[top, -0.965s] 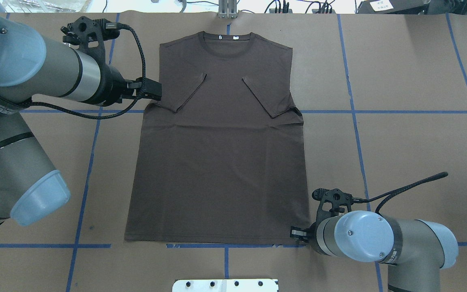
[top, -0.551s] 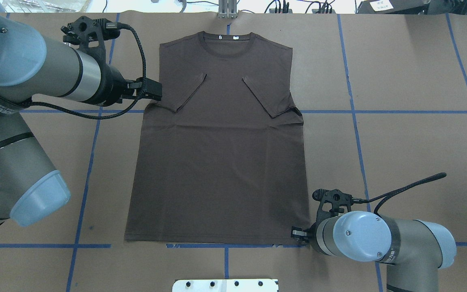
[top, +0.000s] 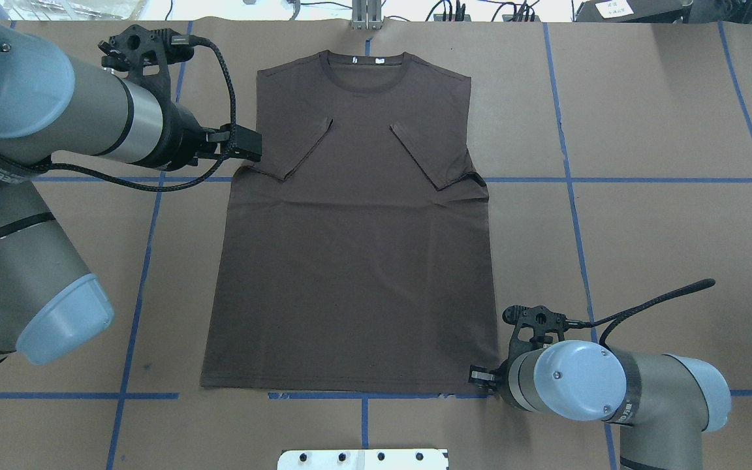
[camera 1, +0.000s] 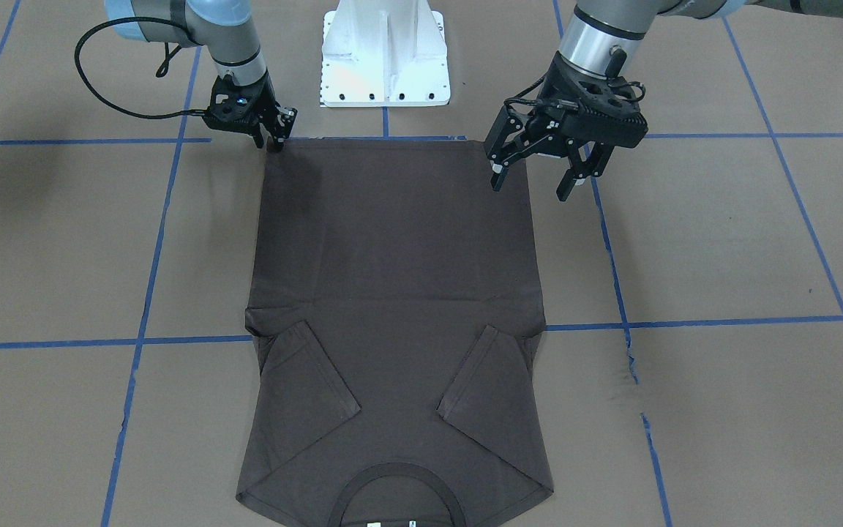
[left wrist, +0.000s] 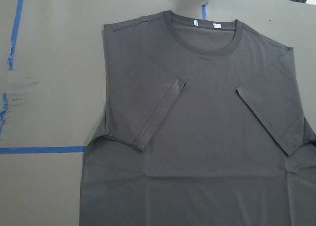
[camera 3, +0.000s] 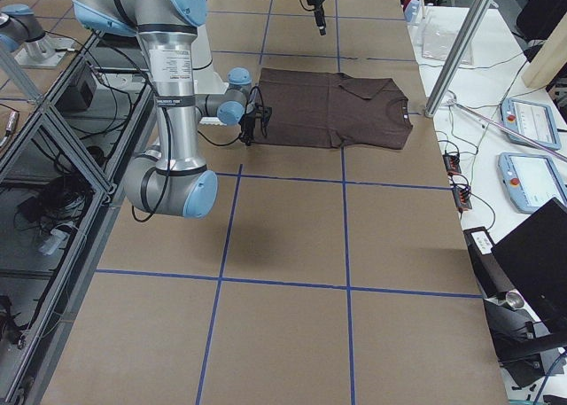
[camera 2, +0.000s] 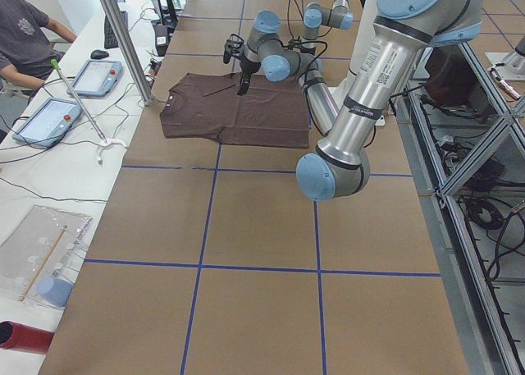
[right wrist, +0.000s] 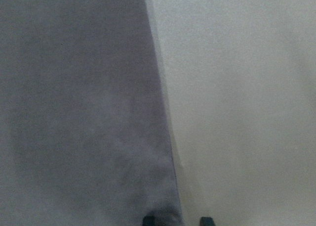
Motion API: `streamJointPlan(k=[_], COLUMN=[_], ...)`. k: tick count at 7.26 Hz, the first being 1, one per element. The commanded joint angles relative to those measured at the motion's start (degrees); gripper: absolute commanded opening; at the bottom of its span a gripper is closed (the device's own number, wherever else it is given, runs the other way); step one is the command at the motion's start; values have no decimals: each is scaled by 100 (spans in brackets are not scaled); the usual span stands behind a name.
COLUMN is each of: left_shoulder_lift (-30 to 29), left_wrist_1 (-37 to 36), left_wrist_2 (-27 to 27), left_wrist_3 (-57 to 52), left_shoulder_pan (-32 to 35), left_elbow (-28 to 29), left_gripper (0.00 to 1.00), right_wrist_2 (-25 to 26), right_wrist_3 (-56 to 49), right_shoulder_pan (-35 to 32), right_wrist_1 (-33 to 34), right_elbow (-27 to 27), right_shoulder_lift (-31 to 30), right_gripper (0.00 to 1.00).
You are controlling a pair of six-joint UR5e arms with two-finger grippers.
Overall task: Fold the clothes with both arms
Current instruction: 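Move the left gripper down to the other hem corner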
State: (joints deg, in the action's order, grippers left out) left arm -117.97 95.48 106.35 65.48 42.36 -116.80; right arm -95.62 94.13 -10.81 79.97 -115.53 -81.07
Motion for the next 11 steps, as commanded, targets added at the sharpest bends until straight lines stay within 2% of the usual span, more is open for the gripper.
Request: streamJointPlan(k=[1, 5, 7, 8, 9, 11], left_shoulder_lift=[2, 20, 168, 543, 782, 1213], left_wrist_1=[-3, -38, -301, -293, -302, -293], left_wrist_2=[0, 26, -52, -349, -865, -1473], left_wrist_3=[0, 122, 1163, 2004, 2761, 3845], left_shoulder_pan=[0, -26, -533, -1067, -1638, -2405], left_elbow=[-1, -27, -158, -368, -413, -440], left_gripper=[100, 100, 100, 100, 100, 100], right_wrist_2=[0, -35, -429, -457, -501, -536], right_wrist_3=[0, -9, -375, -796, -913, -914], right_shoulder_pan=[0, -192, -639, -659, -711, -755], right_wrist_1=[-8, -43, -78, -78, -78, -78], right_elbow=[-13, -232, -478, -618, -681, -873], right_shoulder_lift=[12, 3, 3, 12, 82, 144], right_gripper=[0, 0, 0, 0, 0, 0])
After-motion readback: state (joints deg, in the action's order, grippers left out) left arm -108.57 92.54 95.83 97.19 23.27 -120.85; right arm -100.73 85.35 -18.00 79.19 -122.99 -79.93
